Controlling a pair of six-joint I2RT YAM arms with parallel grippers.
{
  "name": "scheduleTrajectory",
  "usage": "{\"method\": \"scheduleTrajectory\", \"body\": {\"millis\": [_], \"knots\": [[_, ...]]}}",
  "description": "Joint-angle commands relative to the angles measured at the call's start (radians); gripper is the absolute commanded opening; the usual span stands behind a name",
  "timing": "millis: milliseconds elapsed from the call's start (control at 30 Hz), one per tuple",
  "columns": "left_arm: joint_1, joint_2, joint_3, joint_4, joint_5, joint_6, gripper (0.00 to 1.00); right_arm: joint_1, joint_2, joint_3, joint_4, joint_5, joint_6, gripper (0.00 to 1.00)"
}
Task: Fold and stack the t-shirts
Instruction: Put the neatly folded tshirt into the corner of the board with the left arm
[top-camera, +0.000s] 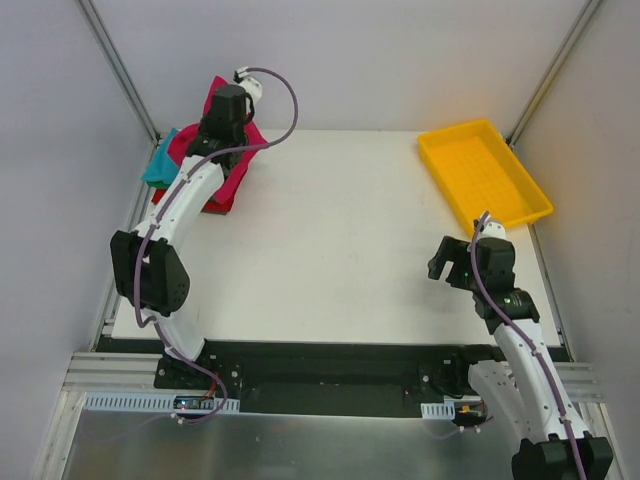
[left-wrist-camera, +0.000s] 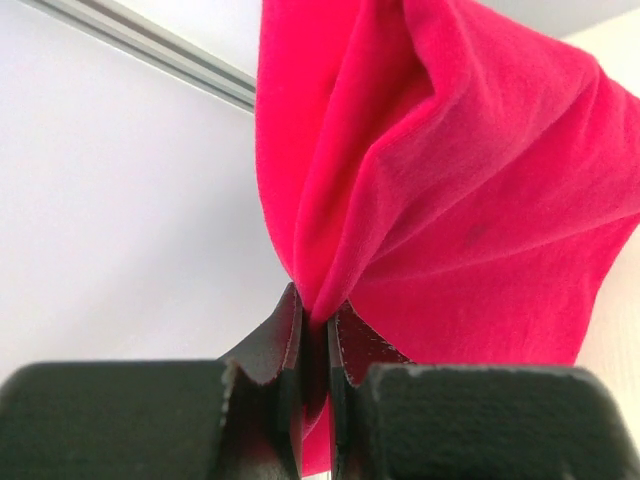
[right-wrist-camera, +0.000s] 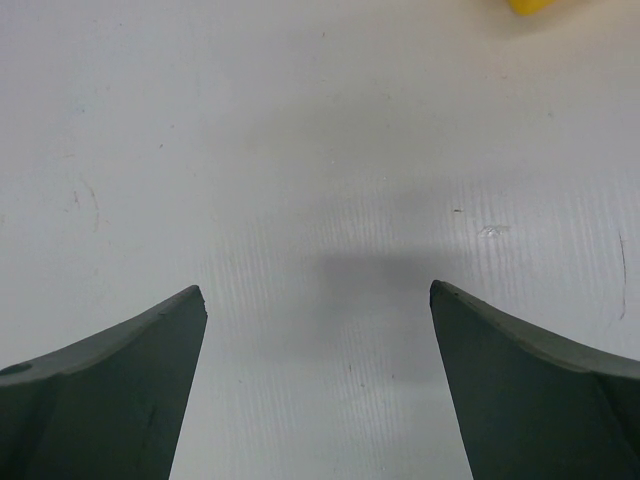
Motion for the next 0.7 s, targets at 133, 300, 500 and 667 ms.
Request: {"method": "scheduleTrajectory", "body": {"millis": [133, 300, 500, 667], "knots": [[0.056, -0.064, 0.133, -0.038, 0.039, -0.006, 0.00, -0.002, 0.033, 0.014, 0.003, 0.035, 0.000, 0.96], [0.117, -0.021, 0.132, -0.071, 0.090, -0.077, 0.00, -0.002, 0.062, 0.017, 0.003, 0.042, 0.003, 0.96], [0.191, 0.097, 0.188, -0.078, 0.113, -0.094, 0.00, -0.002, 0.091, 0.020, 0.006, 0.055, 0.005, 0.96], [0.237, 0.194, 0.245, -0.077, 0.177, -0.089, 0.00, -0.001, 0.118, 0.028, 0.000, 0.062, 0.002, 0.96]]}}
